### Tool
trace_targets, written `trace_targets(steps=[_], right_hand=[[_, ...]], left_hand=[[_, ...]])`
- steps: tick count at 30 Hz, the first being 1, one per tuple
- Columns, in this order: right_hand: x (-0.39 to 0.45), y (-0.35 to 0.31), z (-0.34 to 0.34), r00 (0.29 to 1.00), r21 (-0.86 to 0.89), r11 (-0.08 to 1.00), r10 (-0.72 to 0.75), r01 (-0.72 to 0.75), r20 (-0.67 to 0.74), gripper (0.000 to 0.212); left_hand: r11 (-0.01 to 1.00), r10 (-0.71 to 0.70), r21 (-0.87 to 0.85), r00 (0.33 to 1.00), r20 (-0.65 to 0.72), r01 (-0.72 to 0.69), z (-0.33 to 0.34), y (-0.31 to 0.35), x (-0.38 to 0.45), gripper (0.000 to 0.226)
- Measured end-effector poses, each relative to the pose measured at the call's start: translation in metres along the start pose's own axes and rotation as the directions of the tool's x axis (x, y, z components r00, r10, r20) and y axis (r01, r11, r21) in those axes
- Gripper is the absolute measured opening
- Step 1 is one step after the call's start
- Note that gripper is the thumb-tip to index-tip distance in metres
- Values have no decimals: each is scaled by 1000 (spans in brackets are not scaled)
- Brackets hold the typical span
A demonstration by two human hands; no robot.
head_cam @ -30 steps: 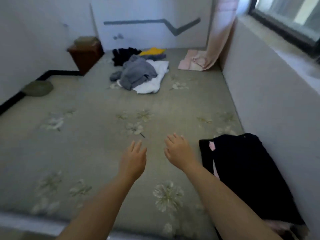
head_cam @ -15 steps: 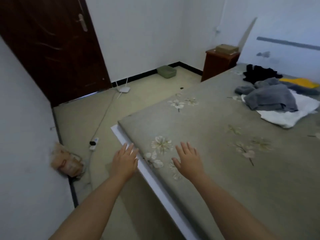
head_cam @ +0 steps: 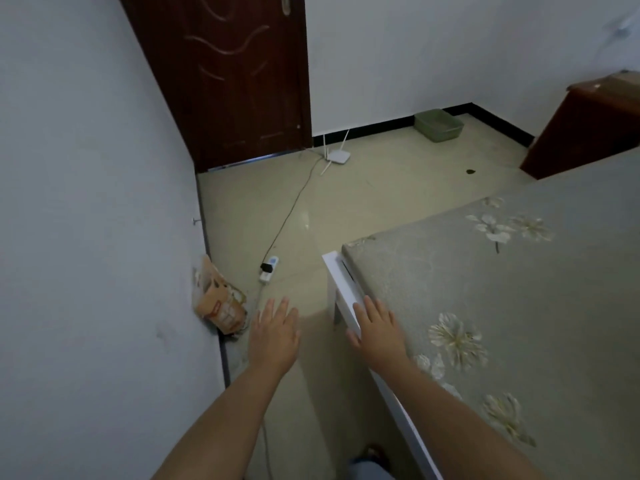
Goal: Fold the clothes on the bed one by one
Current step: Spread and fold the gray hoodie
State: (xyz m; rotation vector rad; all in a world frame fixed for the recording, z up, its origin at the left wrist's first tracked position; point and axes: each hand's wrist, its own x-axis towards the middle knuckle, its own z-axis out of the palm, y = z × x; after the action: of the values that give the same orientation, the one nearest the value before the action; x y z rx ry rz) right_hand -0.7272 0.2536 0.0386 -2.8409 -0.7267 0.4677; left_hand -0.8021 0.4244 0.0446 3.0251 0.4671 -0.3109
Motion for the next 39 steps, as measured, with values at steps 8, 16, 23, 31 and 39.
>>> trace_targets(steps=[8, 16, 23, 31, 39], right_hand=[[211, -22, -43, 994, -14, 995, -98, 99, 54, 60], [410, -70, -101, 979, 9, 979, -204, 204, 23, 62], [581, -98, -133, 990, 16, 990, -137, 138, -28, 62], [707, -49, -186, 992, 62, 995, 87, -82, -87, 60], [777, 96, -231, 907, 131, 913, 402, -386, -126, 55]], left_hand=[[978, -199, -61, 980, 12, 199, -41, -69, 173, 50], [967, -254, -43, 966, -49, 252, -97, -144, 336, 50], [984, -168, 55, 986, -3, 168, -133, -214, 514, 48], [990, 94, 103, 995, 45, -98, -186, -182, 723, 48], [882, 438, 162, 896, 71, -443, -209, -28, 884, 48]])
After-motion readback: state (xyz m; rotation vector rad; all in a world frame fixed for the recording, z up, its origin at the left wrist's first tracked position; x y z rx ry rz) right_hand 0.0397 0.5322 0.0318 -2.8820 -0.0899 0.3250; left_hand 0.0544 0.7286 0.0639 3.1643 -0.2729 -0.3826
